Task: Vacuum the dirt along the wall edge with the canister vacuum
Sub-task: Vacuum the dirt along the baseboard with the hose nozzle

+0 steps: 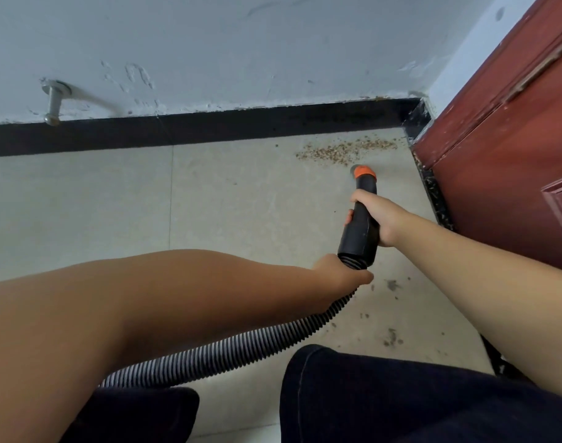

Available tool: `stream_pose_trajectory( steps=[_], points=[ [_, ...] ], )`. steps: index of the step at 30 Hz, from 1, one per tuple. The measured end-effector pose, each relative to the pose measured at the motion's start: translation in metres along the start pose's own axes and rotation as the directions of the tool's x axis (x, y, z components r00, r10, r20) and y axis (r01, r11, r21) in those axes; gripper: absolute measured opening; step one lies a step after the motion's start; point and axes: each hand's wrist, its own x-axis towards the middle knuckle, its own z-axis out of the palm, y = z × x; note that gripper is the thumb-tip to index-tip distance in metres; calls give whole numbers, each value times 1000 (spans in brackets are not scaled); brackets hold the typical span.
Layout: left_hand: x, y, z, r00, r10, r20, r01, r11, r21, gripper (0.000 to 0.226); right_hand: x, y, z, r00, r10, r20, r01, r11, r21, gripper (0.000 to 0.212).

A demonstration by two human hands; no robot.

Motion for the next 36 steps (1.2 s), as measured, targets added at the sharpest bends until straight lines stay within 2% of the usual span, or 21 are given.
stream_pose_trajectory(
  steps=[5, 8, 15, 20, 26, 29, 33, 36],
  points=[
    [-6, -19, -6, 995, -73, -68, 68, 995, -66, 17, 2, 10, 36, 989, 15, 145, 12, 983, -183, 15],
    [-5, -23, -6, 992, -90, -85, 82, 992, -92, 16, 3, 13, 42, 982, 15, 188, 28, 974, -224, 16],
    [13, 13, 17, 996, -79, -47, 80, 997, 9, 25, 11, -11, -9, 998, -12, 67, 16, 998, -64, 16],
    [17, 32, 2, 992, -114, -55, 117, 991, 58, 30, 13, -22, -5, 999, -32, 17, 31, 999, 37, 13],
    [-4, 19, -33, 975, -215, -56, 215, 977, -9, 24, 5, -16, 51, 988, 30, 151, -14, 995, -101, 14],
    [-3, 9, -46, 977, -205, -54, 203, 978, -51, 21, 7, -14, 71, 978, 48, 202, -17, 989, -150, 14],
    [7, 5, -53, 991, -132, -33, 130, 990, -61, 19, 13, -17, 70, 988, -5, 156, 32, 985, -167, 15],
    [18, 3, -41, 990, -116, 82, 124, 988, -96, 18, 16, -16, 51, 993, -27, 113, 46, 986, -163, 13]
  ],
)
